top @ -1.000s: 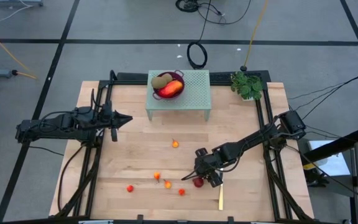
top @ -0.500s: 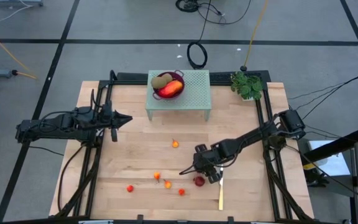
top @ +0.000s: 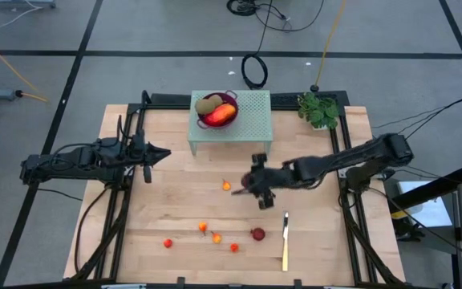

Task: Pick & Place Fruit
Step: Put the red pomegranate in the red strainer bowl on the shelf

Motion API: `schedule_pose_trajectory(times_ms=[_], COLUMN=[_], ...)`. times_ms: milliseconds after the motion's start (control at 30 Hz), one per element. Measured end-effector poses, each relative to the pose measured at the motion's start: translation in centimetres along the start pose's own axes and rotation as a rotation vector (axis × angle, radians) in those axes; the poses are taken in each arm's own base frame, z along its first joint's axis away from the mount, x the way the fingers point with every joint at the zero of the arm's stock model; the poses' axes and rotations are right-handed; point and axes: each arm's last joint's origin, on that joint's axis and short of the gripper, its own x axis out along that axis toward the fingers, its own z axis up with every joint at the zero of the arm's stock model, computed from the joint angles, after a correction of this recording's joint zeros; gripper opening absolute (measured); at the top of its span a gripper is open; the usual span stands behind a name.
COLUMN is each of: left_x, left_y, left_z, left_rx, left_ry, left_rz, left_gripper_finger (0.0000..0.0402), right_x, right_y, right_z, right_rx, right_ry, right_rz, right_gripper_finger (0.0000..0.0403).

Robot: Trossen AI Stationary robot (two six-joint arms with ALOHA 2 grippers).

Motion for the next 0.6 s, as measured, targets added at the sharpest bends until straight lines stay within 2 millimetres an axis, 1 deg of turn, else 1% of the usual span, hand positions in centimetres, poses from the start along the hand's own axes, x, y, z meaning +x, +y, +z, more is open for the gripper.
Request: schedule_pose_trajectory(times_ms=[67,233,367,467,600], left_x=[0.0,0.0,0.0,0.0,0.0], left_y=[0.0,0.0,0.0,0.0,0.0], left_z=[0.0,0.0,0.0,0.0,0.0], left_rx=[0.0,0.004,0.007,0.02,0.049], left_ry=[0.0,0.001,0.001,0.0,0.0], left_rz=[0.0,0.0,-0.002,-0.003,-0.002], left_gripper_finger=[0.0021,0.0021,0.0021,0.0021,0.0021], right_x=[-1.1,-3.7,-5.1,-5.5,-6.2], right_y=[-1.4,-4.8,-6.7,-7.5,-8.1], right_z=[0.5,2.2,3.4,4.1,4.9], right_rx=[0.054,0.234,0.324,0.336,0.34], right_ry=[-0.064,-0.313,-0.506,-0.625,-0.765], right_rz=[-0.075,-0.194,-0.247,-0.221,-0.121], right_gripper_finger=[0.0182,0.0182,0.018,0.018,0.018])
